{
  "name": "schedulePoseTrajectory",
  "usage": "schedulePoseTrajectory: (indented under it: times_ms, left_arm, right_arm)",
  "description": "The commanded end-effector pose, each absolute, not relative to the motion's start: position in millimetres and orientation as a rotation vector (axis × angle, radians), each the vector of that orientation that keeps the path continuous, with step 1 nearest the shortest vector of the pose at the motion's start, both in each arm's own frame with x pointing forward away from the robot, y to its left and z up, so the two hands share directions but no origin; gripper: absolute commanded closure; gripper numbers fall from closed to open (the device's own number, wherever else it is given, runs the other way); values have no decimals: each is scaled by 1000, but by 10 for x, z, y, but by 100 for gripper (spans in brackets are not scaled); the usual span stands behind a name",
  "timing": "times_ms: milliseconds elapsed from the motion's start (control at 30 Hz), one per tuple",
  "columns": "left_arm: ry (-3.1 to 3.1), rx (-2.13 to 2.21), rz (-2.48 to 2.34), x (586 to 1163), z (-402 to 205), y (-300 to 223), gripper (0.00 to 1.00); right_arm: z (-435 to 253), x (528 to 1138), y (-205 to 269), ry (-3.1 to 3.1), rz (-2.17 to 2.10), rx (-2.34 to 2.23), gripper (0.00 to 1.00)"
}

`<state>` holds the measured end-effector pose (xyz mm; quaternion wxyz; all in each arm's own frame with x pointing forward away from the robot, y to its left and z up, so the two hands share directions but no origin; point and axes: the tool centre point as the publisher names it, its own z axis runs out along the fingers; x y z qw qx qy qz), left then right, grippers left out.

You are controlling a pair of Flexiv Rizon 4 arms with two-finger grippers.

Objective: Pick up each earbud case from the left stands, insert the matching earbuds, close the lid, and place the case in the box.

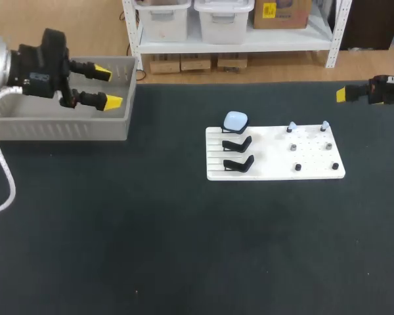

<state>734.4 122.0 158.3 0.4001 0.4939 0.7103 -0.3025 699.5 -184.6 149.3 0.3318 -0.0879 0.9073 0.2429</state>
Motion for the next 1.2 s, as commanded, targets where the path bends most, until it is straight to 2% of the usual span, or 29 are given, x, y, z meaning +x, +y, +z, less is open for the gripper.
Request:
schedulePoseTrajectory:
  times_ms: [33, 633, 1200]
  left_arm:
    - [1773, 1430, -924, 7520, 1560, 1109, 0]
    - [1784, 1413, -917, 7490, 1520, 1105, 0]
    - [1625, 1605, -1021, 7693, 1163, 382, 0]
  right_arm:
    - [1495, 6994, -1848, 2372, 634, -230, 0]
    - [1495, 6994, -1848, 2372, 634, -230, 0]
    - [1495, 6994, -1848, 2372, 634, -230, 0]
